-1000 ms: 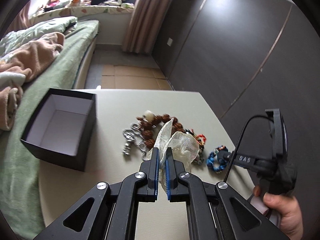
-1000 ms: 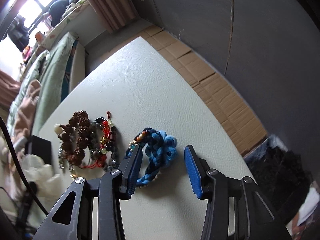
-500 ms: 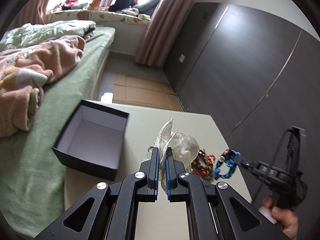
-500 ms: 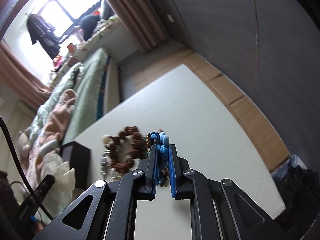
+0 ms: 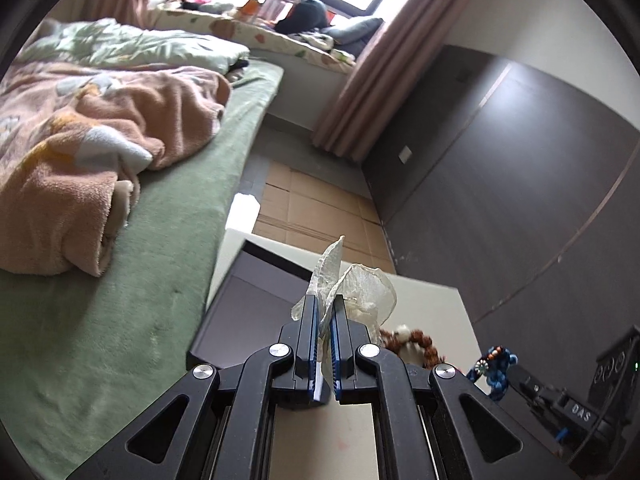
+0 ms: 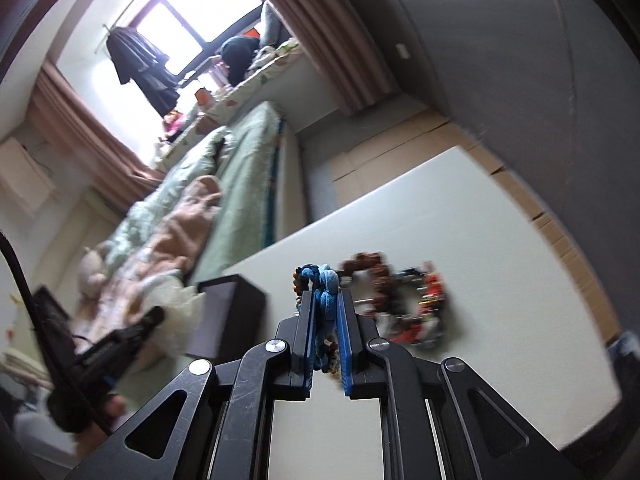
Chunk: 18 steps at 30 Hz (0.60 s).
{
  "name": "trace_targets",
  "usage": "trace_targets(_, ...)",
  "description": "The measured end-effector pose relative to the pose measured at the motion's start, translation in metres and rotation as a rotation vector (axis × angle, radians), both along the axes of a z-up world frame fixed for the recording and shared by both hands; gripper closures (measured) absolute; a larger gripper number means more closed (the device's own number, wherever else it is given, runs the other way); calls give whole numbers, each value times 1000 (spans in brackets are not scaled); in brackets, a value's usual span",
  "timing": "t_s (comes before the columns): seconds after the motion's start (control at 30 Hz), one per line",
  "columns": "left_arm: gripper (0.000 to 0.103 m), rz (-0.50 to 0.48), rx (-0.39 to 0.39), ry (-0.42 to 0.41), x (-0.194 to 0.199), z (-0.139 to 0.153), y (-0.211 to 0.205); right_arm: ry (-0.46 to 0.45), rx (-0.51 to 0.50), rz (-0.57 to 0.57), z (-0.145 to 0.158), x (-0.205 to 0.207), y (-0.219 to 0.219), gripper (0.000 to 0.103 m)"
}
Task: Organize jewelry
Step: 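Drop the pouch into the black box with the left tool while the right tool drops the blue bracelet in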
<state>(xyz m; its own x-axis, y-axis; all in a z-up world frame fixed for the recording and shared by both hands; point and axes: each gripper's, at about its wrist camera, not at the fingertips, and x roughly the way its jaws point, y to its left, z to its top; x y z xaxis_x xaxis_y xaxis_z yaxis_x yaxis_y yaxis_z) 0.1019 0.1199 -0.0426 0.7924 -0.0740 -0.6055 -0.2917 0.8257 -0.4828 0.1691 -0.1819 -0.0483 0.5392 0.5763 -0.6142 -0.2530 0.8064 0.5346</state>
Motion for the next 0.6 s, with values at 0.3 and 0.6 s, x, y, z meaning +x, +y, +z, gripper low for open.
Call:
trace_targets(0.3,29,51,-70,15,-1,2,18,-78,19,113,26,5,57,91)
trace_targets(0.6,26,147,-64,-15,-32,11,45,-89,39,241,32,11,121,91)
